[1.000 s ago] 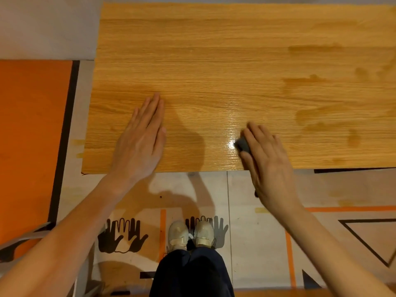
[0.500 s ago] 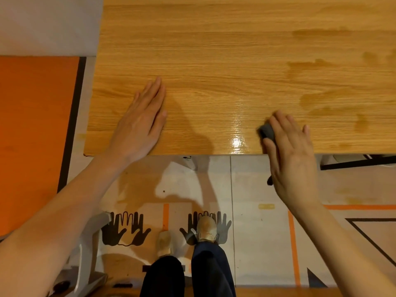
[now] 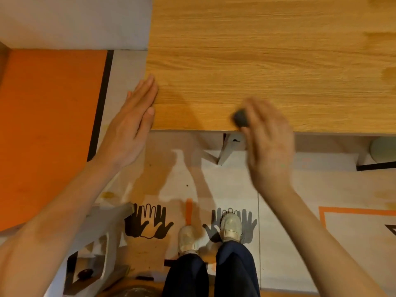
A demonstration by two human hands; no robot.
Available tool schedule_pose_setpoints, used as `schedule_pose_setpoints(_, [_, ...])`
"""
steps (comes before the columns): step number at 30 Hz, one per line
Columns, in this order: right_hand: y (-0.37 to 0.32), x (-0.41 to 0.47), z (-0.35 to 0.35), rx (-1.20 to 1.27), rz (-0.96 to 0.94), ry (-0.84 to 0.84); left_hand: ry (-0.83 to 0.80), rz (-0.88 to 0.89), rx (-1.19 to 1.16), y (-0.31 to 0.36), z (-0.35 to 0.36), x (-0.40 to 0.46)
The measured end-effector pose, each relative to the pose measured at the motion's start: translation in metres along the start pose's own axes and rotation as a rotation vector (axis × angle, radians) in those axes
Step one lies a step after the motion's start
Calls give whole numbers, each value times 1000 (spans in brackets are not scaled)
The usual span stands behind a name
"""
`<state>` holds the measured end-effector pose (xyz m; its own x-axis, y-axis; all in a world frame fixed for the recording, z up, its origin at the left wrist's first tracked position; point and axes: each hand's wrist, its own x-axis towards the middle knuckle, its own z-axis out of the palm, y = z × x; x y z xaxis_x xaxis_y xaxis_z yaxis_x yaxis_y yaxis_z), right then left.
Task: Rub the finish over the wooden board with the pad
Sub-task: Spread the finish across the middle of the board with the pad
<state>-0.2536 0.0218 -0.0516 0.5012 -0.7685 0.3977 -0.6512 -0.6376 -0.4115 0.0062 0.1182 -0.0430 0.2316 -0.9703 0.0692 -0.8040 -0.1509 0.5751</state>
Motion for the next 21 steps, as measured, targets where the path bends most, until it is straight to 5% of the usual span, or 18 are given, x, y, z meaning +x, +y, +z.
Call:
schedule_pose_setpoints(5, [-4, -16, 11, 16, 187, 217, 16, 34, -95, -4, 2, -1])
schedule_pose_setpoints(11, [-108, 0, 93, 111, -204, 115, 25, 69, -155, -10, 0, 3])
schedule_pose_setpoints(15, [-65, -3, 80, 54, -349, 80, 19, 120, -137, -18, 0, 4])
schedule_pose_setpoints(21, [-37, -14, 63, -6, -173, 188, 59, 106, -210, -19, 6, 3])
